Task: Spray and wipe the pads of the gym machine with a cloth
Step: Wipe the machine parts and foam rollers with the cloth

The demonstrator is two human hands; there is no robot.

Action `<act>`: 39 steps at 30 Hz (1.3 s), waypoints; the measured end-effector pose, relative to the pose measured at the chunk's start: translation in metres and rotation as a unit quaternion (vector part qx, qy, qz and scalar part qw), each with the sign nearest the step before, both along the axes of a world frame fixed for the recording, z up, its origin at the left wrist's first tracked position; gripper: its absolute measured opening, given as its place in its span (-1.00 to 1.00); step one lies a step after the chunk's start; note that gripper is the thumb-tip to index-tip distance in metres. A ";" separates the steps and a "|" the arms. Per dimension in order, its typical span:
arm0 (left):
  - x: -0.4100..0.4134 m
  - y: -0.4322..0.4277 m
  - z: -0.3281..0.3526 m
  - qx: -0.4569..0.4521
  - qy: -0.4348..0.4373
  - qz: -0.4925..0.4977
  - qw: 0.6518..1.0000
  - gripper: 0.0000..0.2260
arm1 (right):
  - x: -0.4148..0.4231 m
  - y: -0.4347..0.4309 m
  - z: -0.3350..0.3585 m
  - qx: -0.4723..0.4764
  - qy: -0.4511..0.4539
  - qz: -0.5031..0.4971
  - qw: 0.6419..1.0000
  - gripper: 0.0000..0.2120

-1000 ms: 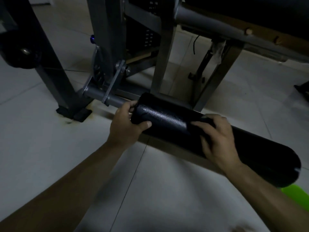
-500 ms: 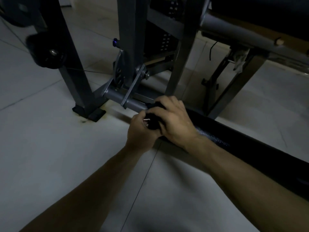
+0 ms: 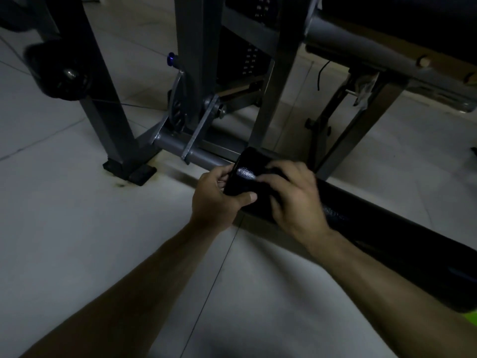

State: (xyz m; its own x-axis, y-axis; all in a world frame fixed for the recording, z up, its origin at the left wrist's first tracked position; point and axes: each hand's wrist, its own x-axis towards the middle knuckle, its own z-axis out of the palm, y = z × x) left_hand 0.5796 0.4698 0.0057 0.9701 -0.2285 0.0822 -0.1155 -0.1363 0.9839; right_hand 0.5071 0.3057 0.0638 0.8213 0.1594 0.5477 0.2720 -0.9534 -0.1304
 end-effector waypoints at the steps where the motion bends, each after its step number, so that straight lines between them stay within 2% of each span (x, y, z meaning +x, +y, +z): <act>1: -0.002 0.000 0.002 0.005 -0.022 -0.015 1.000 -0.47 | 0.018 0.018 0.002 0.002 0.010 0.007 1.000 -0.67; 3: -0.004 0.000 0.002 -0.002 -0.064 -0.026 0.998 -0.81 | 0.044 0.043 0.005 -0.020 0.025 0.009 0.999 -0.63; 4: -0.004 -0.001 0.002 -0.011 -0.073 -0.024 0.997 -0.89 | 0.048 0.045 0.006 -0.037 0.031 0.013 0.999 -0.64; 5: -0.004 -0.002 0.003 -0.010 -0.066 -0.019 0.998 -0.86 | 0.045 0.042 0.006 -0.052 0.036 0.020 0.998 -0.68; 7: -0.006 -0.003 0.007 0.000 -0.047 -0.012 0.999 -0.68 | 0.025 0.016 0.002 -0.066 0.033 0.033 0.997 -0.73; 9: -0.010 -0.003 0.009 0.009 -0.009 0.006 1.000 -0.50 | -0.009 -0.021 -0.004 -0.068 0.027 0.020 0.997 -0.69; 11: -0.012 -0.007 0.010 0.030 -0.008 0.026 0.999 -0.37 | -0.050 -0.057 -0.010 -0.064 0.025 -0.014 0.998 -0.63; 15: -0.019 -0.012 0.013 0.060 -0.019 0.051 0.997 -0.31 | -0.132 -0.117 -0.012 -0.052 0.020 -0.096 0.994 -0.60; 17: -0.028 -0.015 0.018 0.097 -0.073 0.077 0.990 -0.33 | -0.157 -0.131 -0.015 -0.036 0.002 -0.133 0.990 -0.59; 19: -0.041 -0.021 0.023 0.164 -0.176 0.089 0.966 -0.33 | -0.158 -0.126 -0.019 0.002 -0.029 -0.159 0.987 -0.59; 22: -0.060 -0.040 0.025 0.234 -0.294 0.028 0.926 -0.26 | -0.110 -0.091 -0.018 0.054 -0.053 -0.142 0.987 -0.59; 25: -0.076 -0.067 0.022 0.264 -0.346 -0.016 0.900 -0.25 | -0.053 -0.057 -0.008 0.038 -0.013 -0.103 0.994 -0.61; 28: -0.087 -0.085 0.025 0.283 -0.361 -0.030 0.888 -0.18 | -0.049 -0.067 -0.002 -0.011 0.019 -0.088 0.996 -0.66; 31: -0.099 -0.101 0.024 0.305 -0.407 -0.073 0.858 -0.03 | -0.109 -0.120 -0.009 -0.005 -0.006 -0.120 0.993 -0.61; 33: -0.108 -0.116 0.025 0.325 -0.434 -0.109 0.833 -0.04 | -0.163 -0.164 -0.014 0.012 -0.028 -0.181 0.983 -0.57; 36: -0.121 -0.148 0.028 0.381 -0.457 -0.168 0.786 -0.03 | -0.241 -0.219 -0.020 0.037 -0.060 -0.304 0.950 -0.58; 39: -0.131 -0.169 0.032 0.415 -0.445 -0.165 0.776 0.01 | -0.278 -0.241 -0.027 0.081 -0.090 -0.372 0.920 -0.58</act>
